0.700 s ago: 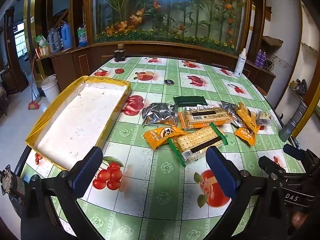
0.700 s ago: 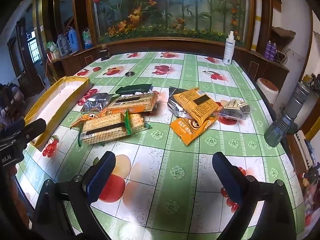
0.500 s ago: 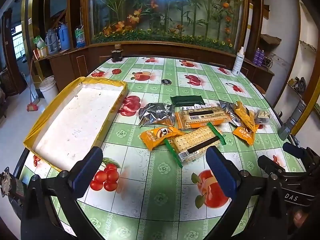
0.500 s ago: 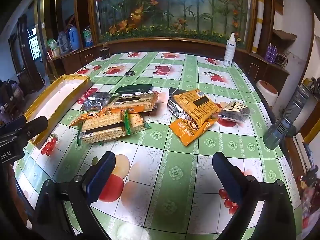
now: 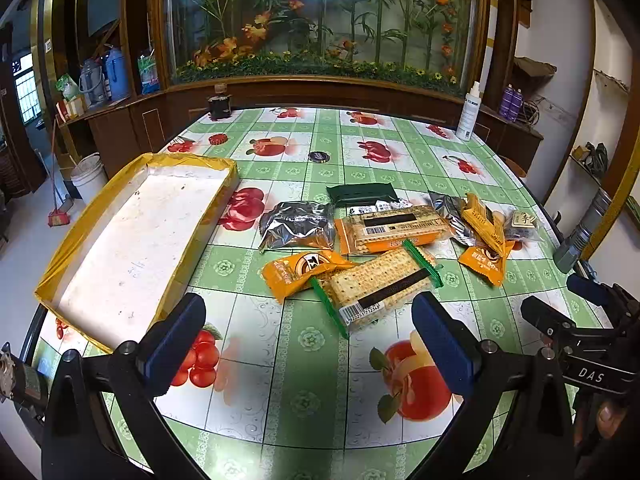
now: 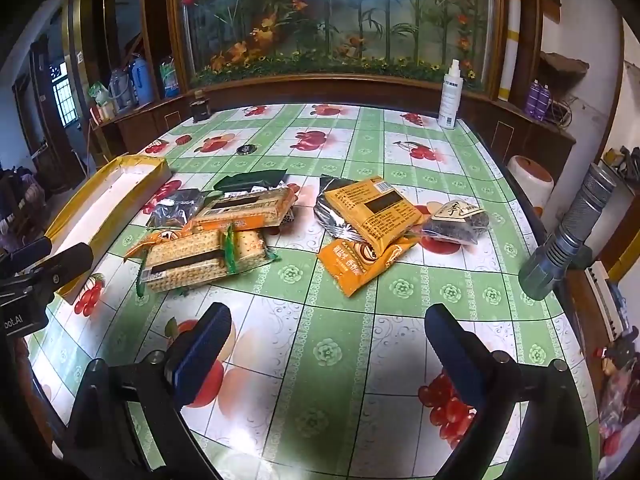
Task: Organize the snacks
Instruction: 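Reach both grippers toward the snack pile on the tablecloth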
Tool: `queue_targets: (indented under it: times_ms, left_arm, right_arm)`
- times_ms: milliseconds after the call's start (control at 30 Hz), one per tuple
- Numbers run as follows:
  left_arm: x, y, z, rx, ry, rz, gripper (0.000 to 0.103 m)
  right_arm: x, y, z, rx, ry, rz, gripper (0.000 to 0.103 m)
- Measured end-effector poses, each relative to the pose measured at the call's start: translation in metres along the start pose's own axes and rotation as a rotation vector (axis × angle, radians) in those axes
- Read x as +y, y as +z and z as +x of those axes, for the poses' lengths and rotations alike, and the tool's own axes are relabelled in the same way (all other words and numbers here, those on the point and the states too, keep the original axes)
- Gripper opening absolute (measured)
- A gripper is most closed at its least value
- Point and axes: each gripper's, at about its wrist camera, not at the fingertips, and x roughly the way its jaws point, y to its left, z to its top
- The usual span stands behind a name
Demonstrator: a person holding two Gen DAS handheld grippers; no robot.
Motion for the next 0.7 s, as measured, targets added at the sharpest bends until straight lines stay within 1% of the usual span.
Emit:
queue_targets:
  times_ms: [167, 400, 467, 533, 567, 633, 700]
  left_arm:
    - [-0.001, -0.001, 0.008, 0.023, -0.029, 0.013, 0.103]
    - [0.013, -0.002, 0.038, 0.135, -0.159, -0.037, 0.103]
    - [0.014, -0.002, 0.045, 0.154, -0.165, -0.033, 0.103]
    - [0.011, -0.002, 0.049, 0.158, -0.17, -0.014, 0.103]
    - [0.007, -0.001, 0.049, 0.157, -0.184, 0.005, 0.103]
    - [-0.003, 0.003, 0.051, 0.156, -0.197, 0.059, 0.103]
    - [-0.017, 0.009, 0.054, 0.152, -0.206, 0.141, 0.103]
  right_arm:
    - [-0.009, 0.0, 0.004, -0.002, 0.001, 0.006, 0.099]
    - [-0.027, 0.0, 0.017, 0.01, 0.019, 0.017, 0.099]
    - [-0.032, 0.001, 0.022, 0.02, 0.031, 0.03, 0.099]
    - [-0.035, 0.002, 0.026, 0.027, 0.069, 0.048, 0.099]
    - [-0.036, 0.002, 0.028, 0.031, 0.087, 0.059, 0.099]
    - [-0.037, 0.004, 0.033, 0.046, 0.112, 0.072, 0.099]
    - [-0.038, 0.006, 0.038, 0.054, 0.117, 0.078, 0.099]
